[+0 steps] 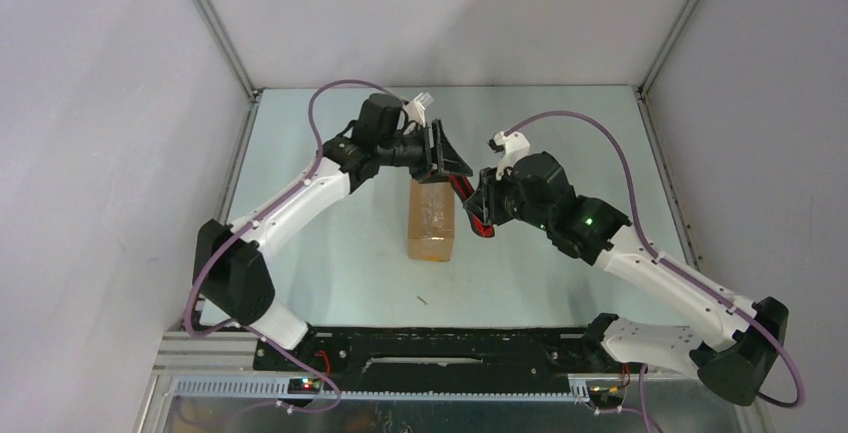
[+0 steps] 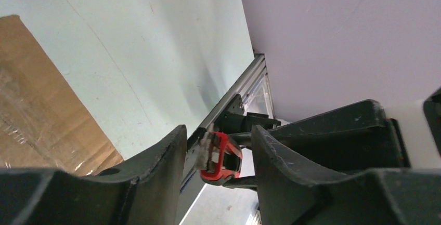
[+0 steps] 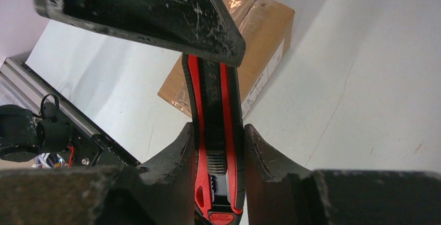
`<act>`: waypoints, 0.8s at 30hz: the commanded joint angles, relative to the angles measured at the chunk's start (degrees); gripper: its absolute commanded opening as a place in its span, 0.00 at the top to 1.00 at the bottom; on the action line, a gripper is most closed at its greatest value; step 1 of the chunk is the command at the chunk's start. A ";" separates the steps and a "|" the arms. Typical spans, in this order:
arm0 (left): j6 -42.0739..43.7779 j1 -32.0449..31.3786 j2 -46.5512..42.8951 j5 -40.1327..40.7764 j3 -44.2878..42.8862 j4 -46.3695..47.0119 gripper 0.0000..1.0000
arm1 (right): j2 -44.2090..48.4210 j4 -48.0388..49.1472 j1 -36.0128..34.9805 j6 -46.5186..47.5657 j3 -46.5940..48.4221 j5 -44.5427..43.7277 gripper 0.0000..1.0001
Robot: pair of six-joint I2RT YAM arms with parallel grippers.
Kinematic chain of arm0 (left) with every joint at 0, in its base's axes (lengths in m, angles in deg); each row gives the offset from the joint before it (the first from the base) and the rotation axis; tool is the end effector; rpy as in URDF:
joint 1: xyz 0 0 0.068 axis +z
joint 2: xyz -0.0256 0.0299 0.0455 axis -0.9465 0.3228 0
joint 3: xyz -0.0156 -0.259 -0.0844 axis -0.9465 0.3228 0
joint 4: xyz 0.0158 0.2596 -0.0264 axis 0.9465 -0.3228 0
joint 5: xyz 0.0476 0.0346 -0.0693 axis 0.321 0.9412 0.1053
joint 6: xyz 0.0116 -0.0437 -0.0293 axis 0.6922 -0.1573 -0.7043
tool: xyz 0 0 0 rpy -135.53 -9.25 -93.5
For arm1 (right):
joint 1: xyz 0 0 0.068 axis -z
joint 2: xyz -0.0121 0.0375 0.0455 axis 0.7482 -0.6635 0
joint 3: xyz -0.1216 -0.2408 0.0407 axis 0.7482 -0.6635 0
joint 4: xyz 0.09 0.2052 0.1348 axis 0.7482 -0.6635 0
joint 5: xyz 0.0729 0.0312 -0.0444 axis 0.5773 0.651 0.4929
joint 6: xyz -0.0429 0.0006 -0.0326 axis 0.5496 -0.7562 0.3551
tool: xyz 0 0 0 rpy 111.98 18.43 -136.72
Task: Unpack the express box
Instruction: Pick up the knife at the center of the board.
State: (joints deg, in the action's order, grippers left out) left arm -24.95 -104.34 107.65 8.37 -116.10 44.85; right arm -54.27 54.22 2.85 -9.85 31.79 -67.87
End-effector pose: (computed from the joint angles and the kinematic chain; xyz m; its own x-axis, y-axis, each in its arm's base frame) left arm 0.2861 -0.2123 0.3360 -0.9240 -0.0931 -0.3710 0.2870 0.4723 -0.8334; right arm 0.1726 0.1745 0.3394 -0.5706 -0.0496 -0.8197 -0.5174 0.7969 0.3119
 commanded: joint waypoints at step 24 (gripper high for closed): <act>-28.64 3.19 -10.28 -7.37 21.81 55.65 1.00 | 3.66 19.59 14.04 -18.31 -6.95 36.08 0.16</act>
State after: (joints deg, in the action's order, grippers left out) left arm -47.68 -101.67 101.67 2.06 -96.70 85.48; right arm -52.00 64.93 15.79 -20.91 26.61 -38.51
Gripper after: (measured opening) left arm 0.122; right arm 0.863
